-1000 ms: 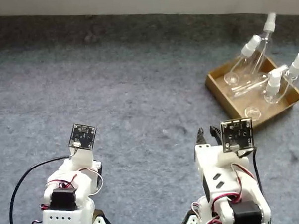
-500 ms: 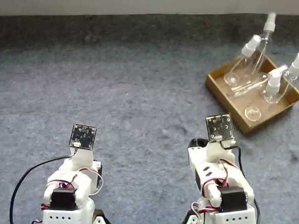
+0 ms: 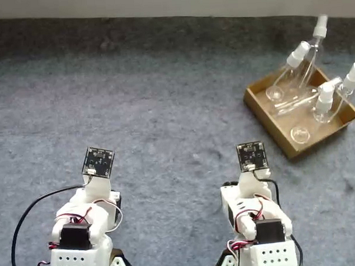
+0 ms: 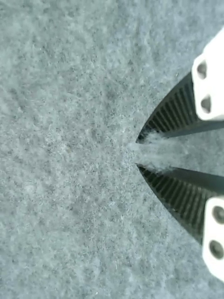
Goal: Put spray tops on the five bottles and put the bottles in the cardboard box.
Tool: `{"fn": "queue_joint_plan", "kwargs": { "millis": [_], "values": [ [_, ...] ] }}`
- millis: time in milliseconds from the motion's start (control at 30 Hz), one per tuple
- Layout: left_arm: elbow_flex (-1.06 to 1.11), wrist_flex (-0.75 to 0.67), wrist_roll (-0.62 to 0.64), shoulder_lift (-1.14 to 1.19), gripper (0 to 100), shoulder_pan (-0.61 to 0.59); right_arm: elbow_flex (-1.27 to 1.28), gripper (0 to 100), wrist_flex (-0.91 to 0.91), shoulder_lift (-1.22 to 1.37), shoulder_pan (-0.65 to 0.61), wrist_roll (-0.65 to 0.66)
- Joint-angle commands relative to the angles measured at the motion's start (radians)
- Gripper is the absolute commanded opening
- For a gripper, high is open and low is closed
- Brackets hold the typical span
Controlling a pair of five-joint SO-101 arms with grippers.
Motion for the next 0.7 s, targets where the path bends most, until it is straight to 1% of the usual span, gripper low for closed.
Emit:
{"fn": "queue_joint_plan", "kwargs": {
  "millis": [0, 267, 667],
  "values": [
    [0.018, -0.006, 0.011, -0.007, 0, 0.013, 0.013, 0.4, -0.033, -0.012, -0.001, 0.002],
    [0.018, -0.006, 0.011, -0.007, 1, 0.012, 0.091, 0.4, -0.033, -0.012, -0.001, 0.002],
    [0.018, -0.006, 0.011, -0.007, 1, 0.012, 0.134, 0.4, -0.03, -0.012, -0.002, 0.008]
  ]
}}
